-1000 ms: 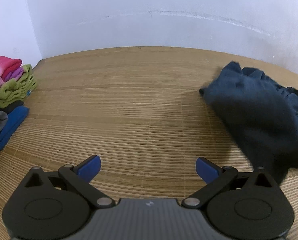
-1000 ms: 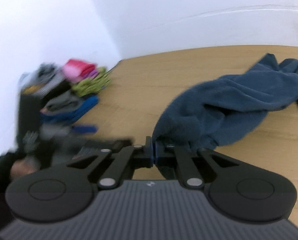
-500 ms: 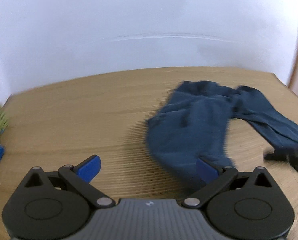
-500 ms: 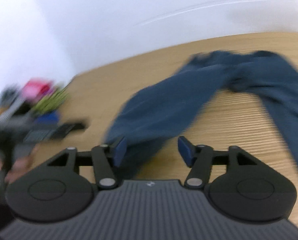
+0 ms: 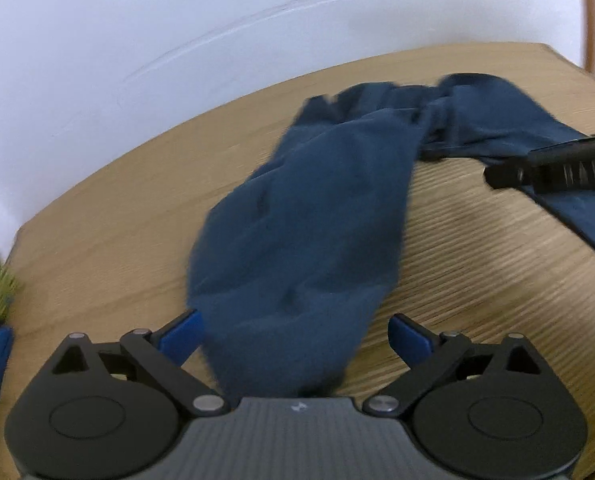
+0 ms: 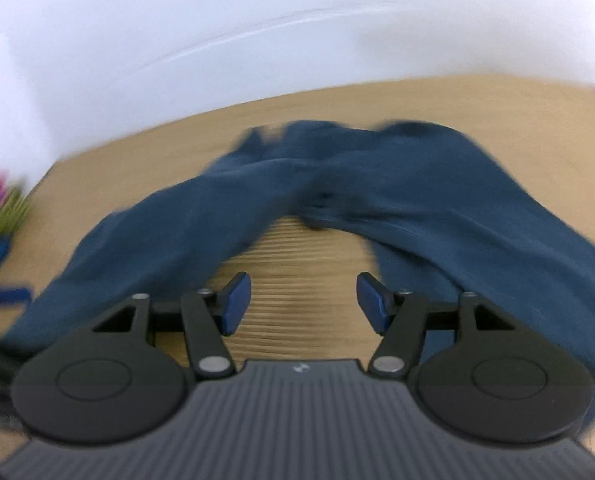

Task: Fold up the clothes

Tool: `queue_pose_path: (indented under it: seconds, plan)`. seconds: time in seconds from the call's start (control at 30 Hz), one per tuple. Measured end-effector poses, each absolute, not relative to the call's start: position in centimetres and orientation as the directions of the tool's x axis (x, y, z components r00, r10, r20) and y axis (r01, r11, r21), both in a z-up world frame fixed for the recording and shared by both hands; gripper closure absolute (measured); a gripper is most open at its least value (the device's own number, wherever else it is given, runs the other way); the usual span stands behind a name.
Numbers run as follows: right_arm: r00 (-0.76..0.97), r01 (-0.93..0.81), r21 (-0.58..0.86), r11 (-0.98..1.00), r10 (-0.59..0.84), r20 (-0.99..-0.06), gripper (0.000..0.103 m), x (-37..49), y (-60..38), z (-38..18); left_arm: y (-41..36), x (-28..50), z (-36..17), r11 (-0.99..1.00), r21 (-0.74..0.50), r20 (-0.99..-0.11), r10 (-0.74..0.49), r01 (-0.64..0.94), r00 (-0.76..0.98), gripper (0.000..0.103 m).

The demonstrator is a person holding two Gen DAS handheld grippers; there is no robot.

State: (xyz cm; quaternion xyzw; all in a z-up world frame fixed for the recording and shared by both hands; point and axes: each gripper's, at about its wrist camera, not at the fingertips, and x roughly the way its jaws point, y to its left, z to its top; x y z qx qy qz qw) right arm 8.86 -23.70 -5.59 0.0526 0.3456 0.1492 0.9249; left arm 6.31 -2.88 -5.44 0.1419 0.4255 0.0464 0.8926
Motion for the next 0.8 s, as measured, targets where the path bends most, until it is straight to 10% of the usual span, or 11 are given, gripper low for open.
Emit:
queue_pose_path:
  seconds: [0.33, 0.8]
  plan:
    - [0.381, -0.911, -0.146, 0.386, 0.652, -0.655, 0.042, 5.4, -11.2, -5.6, 3.9, 1.9, -4.6, 0.951, 0.200, -0.774, 0.300, -0.235, 0.557, 0.003]
    - [0.354, -0.901, -0.435, -0.003, 0.576, -0.737, 0.042, 1.3, -0.4, -6.6, 8.6, -2.5, -5.1, 0.974, 0.052, -0.784, 0.177, -0.222, 0.595, 0.003]
